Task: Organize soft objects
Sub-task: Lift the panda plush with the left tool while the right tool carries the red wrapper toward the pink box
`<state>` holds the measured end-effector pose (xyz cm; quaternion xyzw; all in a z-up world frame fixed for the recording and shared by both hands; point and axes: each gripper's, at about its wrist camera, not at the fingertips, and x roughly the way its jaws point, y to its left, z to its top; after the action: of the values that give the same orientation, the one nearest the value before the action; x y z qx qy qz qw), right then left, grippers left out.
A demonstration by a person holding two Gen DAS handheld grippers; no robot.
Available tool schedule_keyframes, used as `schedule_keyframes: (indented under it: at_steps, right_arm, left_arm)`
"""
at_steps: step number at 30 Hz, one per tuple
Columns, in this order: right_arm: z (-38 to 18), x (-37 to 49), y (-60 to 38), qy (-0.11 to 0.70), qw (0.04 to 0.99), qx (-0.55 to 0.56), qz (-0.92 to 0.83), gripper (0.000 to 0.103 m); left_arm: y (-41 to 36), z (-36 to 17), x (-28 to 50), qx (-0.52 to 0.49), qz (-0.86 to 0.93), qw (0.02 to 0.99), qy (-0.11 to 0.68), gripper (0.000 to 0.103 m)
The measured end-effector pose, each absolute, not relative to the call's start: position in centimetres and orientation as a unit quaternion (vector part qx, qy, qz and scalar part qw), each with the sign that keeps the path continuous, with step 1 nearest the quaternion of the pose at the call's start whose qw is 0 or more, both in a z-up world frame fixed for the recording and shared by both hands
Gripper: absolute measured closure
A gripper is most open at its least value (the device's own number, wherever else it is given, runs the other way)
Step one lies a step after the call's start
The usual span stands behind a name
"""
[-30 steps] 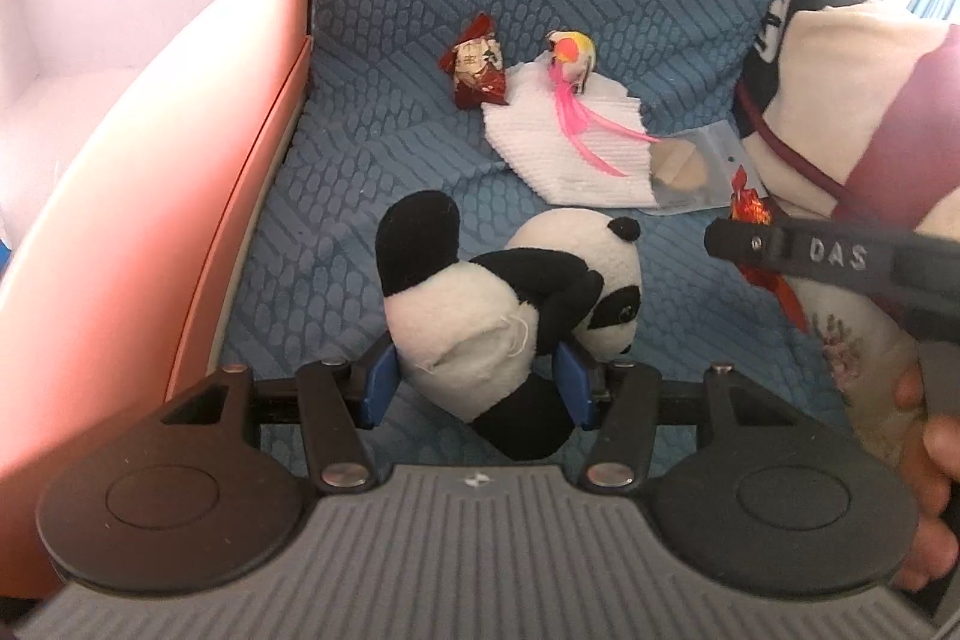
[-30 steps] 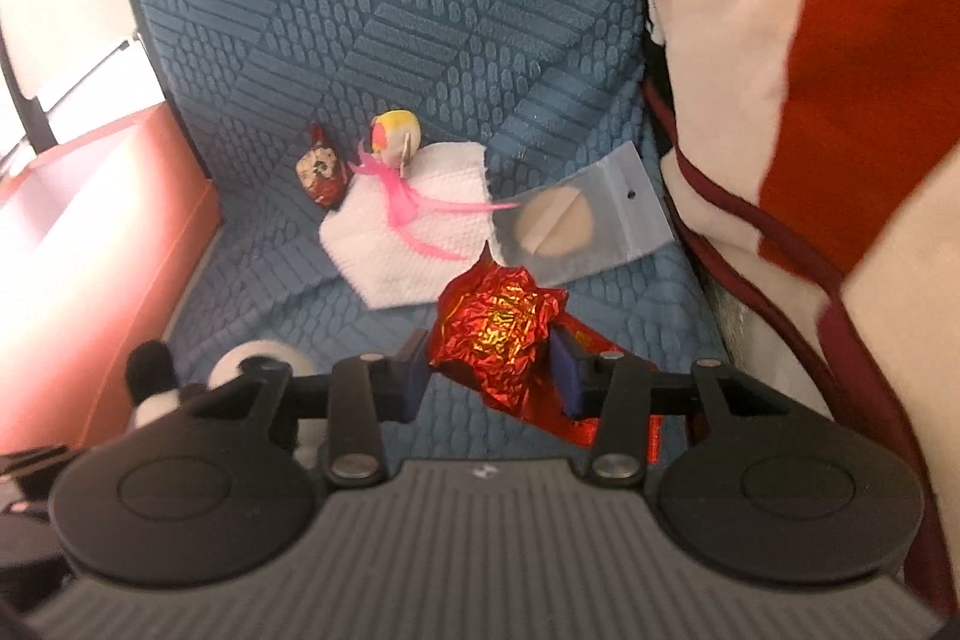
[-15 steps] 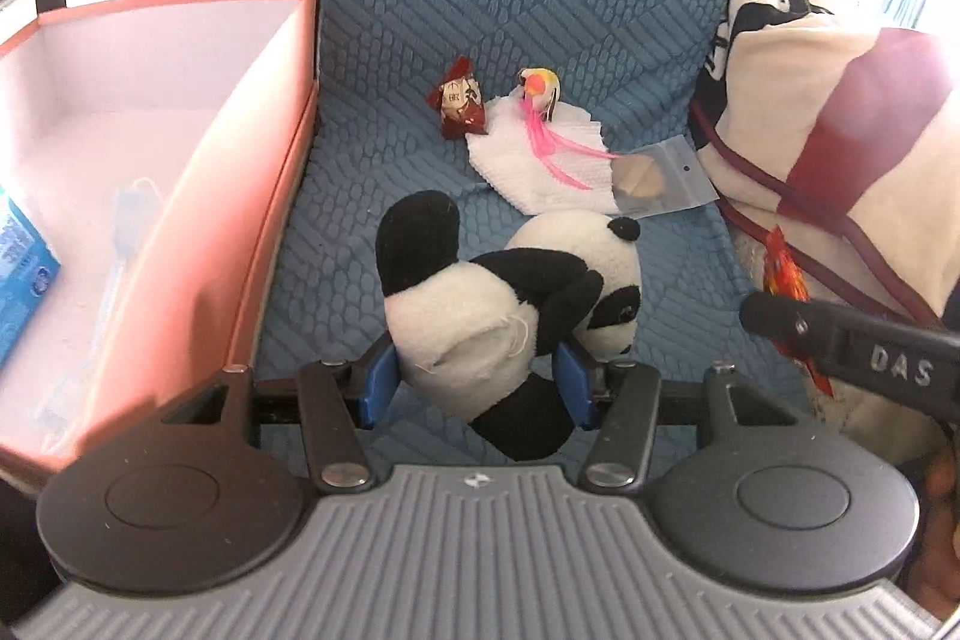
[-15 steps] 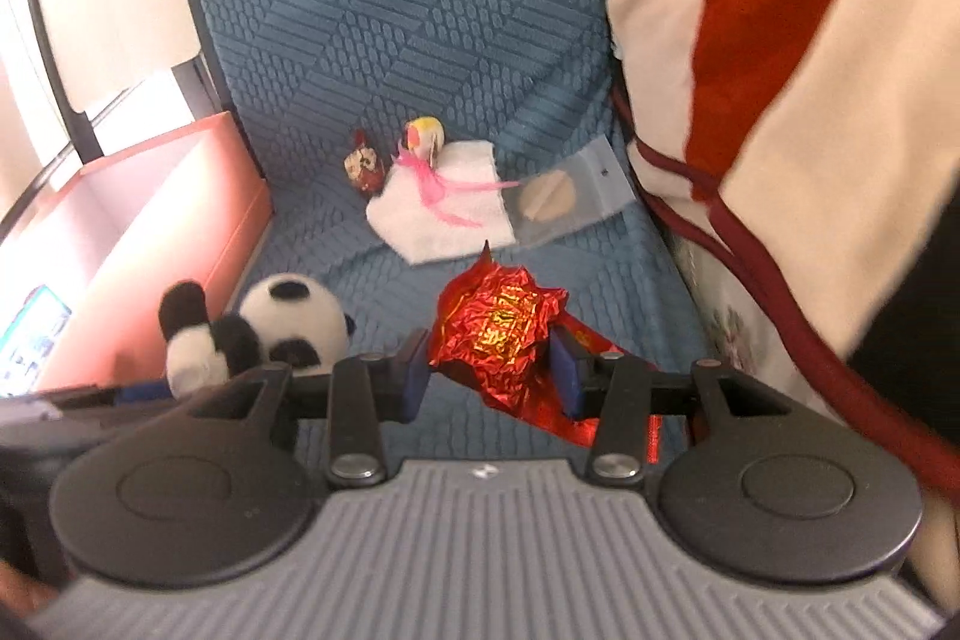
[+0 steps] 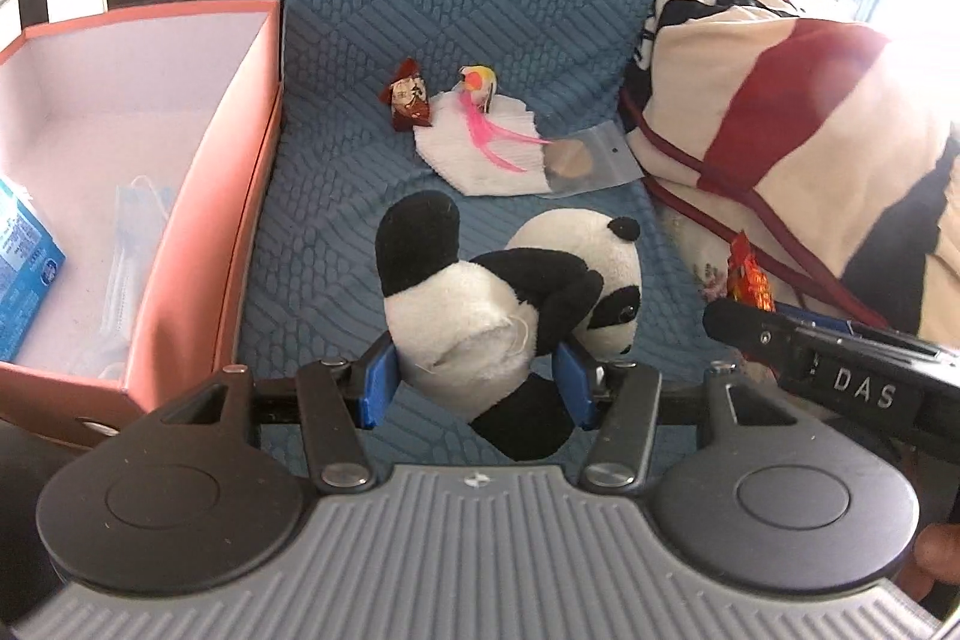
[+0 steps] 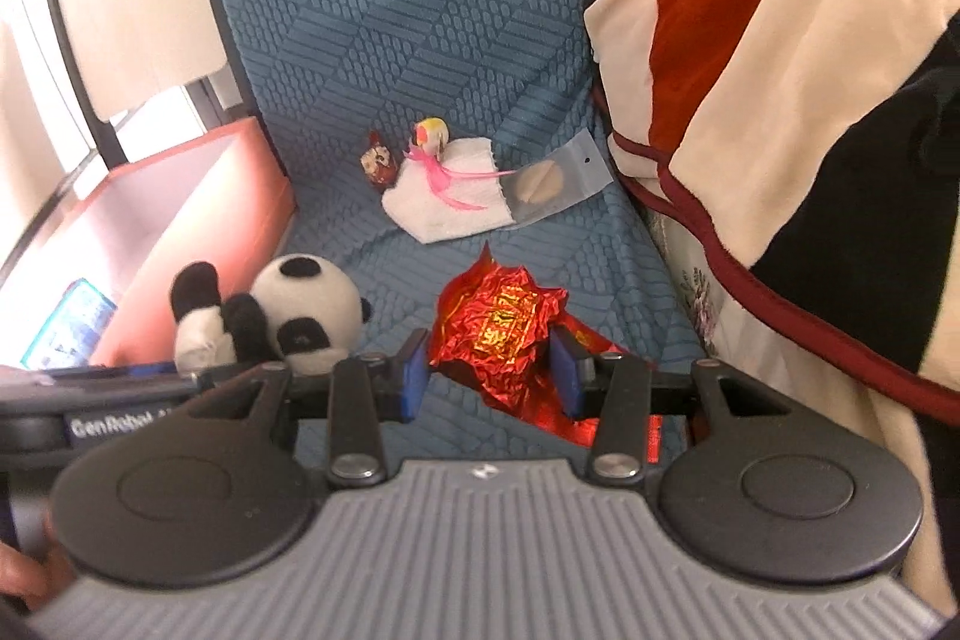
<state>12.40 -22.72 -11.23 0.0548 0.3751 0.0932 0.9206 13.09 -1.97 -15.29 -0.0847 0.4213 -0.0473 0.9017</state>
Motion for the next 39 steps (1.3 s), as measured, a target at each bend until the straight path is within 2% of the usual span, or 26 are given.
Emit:
schedule_keyframes:
  at_steps: [17,32,39]
  right_arm:
    - [-4.3,11.5,-19.0,0.323,0.935,0.044,0.143,0.057]
    - [0.0,12.7,-8.3,0.289,0.925,0.023,0.247,0.057]
    - [1.6,14.5,-2.7,0.288,0.912,0.006,0.294,0.057]
  left_arm:
    - [1.5,-7.9,11.3,-0.094,-0.042,0.919,0.382,0.043]
    - [13.1,-3.4,7.6,-0.116,0.047,0.930,0.345,0.043]
    - [18.1,-3.0,7.6,-0.114,0.086,0.926,0.349,0.043]
